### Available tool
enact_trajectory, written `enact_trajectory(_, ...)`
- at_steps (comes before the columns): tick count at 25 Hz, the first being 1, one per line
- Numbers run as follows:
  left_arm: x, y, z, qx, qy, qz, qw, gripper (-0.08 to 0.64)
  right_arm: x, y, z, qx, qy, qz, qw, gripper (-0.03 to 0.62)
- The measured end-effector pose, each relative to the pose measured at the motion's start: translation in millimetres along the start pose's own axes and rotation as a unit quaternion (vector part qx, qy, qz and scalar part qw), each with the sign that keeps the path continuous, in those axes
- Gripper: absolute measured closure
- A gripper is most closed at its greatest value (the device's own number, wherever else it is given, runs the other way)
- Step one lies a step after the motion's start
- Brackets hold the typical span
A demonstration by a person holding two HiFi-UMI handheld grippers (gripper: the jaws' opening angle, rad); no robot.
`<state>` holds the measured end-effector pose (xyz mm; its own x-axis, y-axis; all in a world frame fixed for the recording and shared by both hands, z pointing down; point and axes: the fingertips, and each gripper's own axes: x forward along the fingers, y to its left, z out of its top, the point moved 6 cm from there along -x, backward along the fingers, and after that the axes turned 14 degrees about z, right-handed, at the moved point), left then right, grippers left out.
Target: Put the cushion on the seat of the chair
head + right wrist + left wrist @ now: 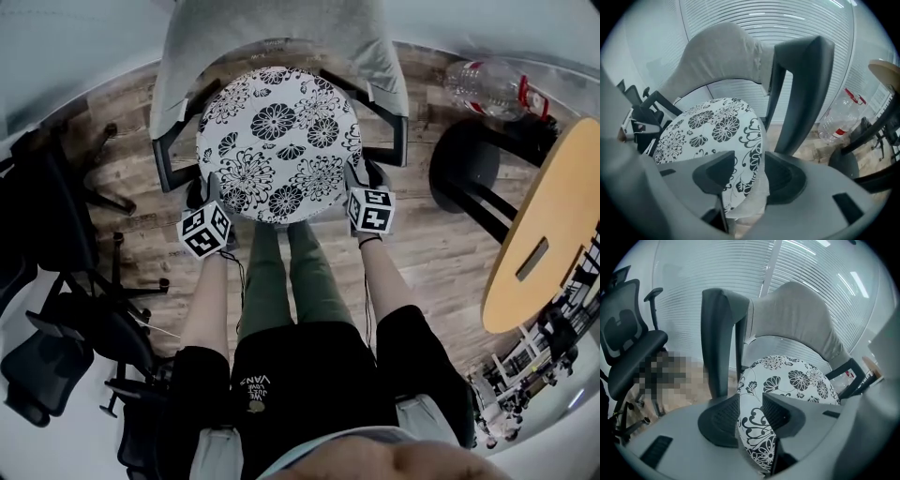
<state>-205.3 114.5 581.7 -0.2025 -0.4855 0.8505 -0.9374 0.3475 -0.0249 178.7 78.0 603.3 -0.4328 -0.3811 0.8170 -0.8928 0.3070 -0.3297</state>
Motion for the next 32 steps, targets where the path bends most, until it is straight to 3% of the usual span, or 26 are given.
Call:
enact_trajectory(11,-20.3,-17.6,23.3,0.021,-0.002,-0.008,0.9997,0.436,-6.8,33.2,18.2,-0.02,-0.003,0.04,0.999,0.413)
enact_trajectory(14,-26.3,-19.5,27.3,0.03,-0.009,-0.012,0.9994,0.532,-14.1,39.7,24.3,-0.044,-0.006,0.044,0.998,0.555)
enact_trajectory(16,-31.3,-21.3,30.1,0.03,-0.011,-0.022,0.9992,0.549,-20.1,43.4,29.1,-0.046,-0.016,0.054,0.997,0.574)
enact_trajectory(27,-63.4,-31.7,60.6,0.017,-0.042,-0.057,0.9974,0.549,-54.3,62.7,64.6,-0.054,-0.07,0.064,0.994,0.575)
enact_trajectory(32,-84.6,-38.7,86.5,0.048,-0.072,-0.075,0.9934,0.549,-72.4,68.0,81.2,-0.059,-0.085,0.063,0.993,0.575)
